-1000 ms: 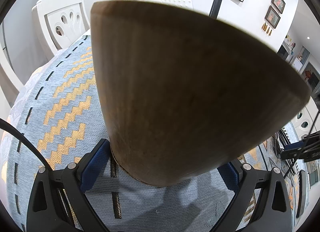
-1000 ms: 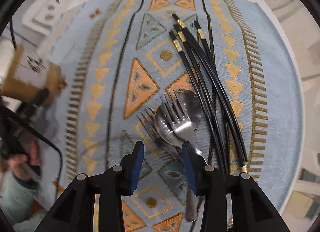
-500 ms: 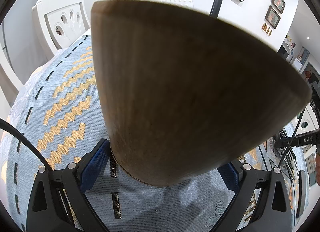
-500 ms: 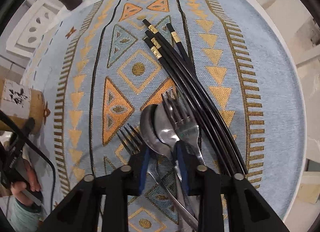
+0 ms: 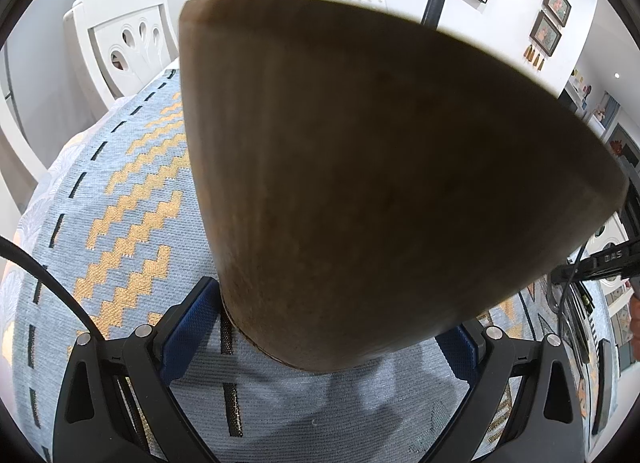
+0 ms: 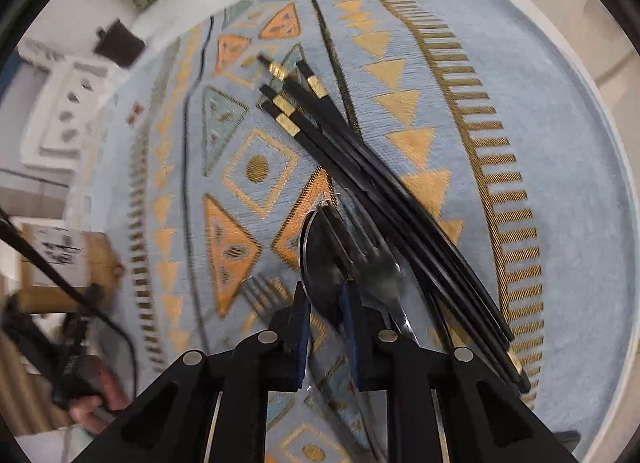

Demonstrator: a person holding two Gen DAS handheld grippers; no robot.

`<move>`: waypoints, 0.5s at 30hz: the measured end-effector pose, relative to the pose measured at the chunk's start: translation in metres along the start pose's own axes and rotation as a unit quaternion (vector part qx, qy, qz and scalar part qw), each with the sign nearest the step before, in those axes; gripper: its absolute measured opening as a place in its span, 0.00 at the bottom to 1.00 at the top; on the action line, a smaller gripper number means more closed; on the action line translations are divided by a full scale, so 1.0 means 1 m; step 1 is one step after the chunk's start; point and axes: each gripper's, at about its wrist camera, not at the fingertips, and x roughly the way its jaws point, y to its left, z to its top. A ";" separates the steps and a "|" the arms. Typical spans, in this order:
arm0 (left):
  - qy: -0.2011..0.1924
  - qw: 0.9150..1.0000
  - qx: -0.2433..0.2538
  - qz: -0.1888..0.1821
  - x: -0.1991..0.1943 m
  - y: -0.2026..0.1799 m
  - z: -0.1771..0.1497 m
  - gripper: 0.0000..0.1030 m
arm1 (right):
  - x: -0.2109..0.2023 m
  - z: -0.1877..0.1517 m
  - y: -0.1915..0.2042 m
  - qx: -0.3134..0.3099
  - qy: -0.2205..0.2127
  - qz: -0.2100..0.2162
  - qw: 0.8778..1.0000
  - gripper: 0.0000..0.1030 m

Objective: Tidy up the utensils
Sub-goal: 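Lift the silver utensil with the right gripper and drop it into the wooden holder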

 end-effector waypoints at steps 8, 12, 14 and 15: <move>0.000 1.000 0.000 0.000 0.000 0.000 0.000 0.96 | -0.035 -0.004 0.009 -0.011 -0.058 0.088 0.994 0.08; 0.001 1.000 0.001 0.001 0.001 -0.001 -0.001 0.96 | -0.062 -0.007 0.008 -0.006 -0.106 0.161 0.981 0.08; 0.001 1.000 0.000 0.001 0.001 -0.002 0.000 0.96 | -0.068 -0.006 0.009 0.002 -0.123 0.179 0.976 0.08; 0.001 1.000 0.000 0.001 0.001 -0.003 -0.001 0.96 | -0.074 -0.009 0.010 0.003 -0.130 0.190 0.973 0.07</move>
